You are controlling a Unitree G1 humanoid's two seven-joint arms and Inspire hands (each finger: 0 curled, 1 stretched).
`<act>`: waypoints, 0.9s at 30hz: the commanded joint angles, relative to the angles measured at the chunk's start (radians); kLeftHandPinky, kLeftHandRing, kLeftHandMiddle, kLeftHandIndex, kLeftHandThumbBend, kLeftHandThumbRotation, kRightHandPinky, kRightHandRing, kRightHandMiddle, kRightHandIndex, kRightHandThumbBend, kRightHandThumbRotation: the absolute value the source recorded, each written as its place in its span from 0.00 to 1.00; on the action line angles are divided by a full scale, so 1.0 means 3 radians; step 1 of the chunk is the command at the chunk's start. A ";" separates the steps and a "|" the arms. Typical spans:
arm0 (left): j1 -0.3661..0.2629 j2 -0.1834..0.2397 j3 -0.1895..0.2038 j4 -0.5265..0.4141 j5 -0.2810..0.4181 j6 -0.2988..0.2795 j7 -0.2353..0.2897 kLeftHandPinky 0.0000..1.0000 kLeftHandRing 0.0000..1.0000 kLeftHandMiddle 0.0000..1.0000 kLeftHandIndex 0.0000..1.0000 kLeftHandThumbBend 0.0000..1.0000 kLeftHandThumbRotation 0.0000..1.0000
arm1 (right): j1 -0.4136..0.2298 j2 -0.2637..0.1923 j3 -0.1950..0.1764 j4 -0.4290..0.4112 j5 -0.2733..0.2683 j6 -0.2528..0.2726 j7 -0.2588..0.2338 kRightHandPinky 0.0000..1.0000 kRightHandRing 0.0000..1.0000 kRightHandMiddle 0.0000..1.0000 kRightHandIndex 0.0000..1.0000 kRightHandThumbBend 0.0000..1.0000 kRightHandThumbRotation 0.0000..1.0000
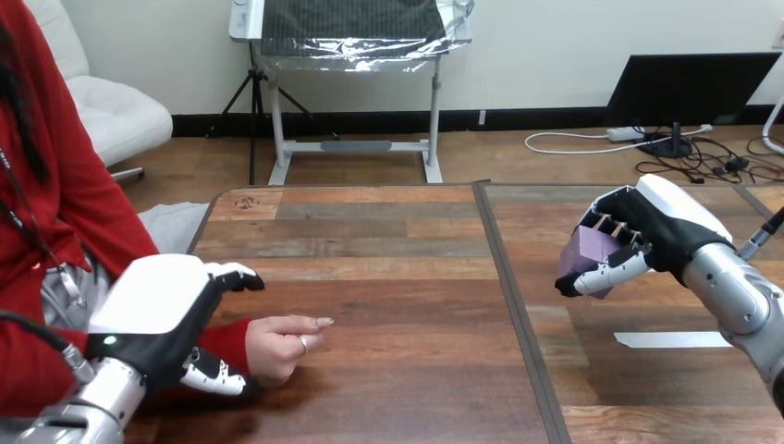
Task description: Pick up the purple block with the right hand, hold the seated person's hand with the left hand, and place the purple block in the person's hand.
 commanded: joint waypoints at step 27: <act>-0.0823 0.0179 -0.0488 0.0555 0.0012 0.0306 -0.0552 0.76 0.79 0.79 0.78 1.00 0.20 | -0.0222 -0.0043 -0.0112 -0.0186 0.0125 -0.0155 0.0012 0.40 0.42 0.47 0.49 0.78 0.00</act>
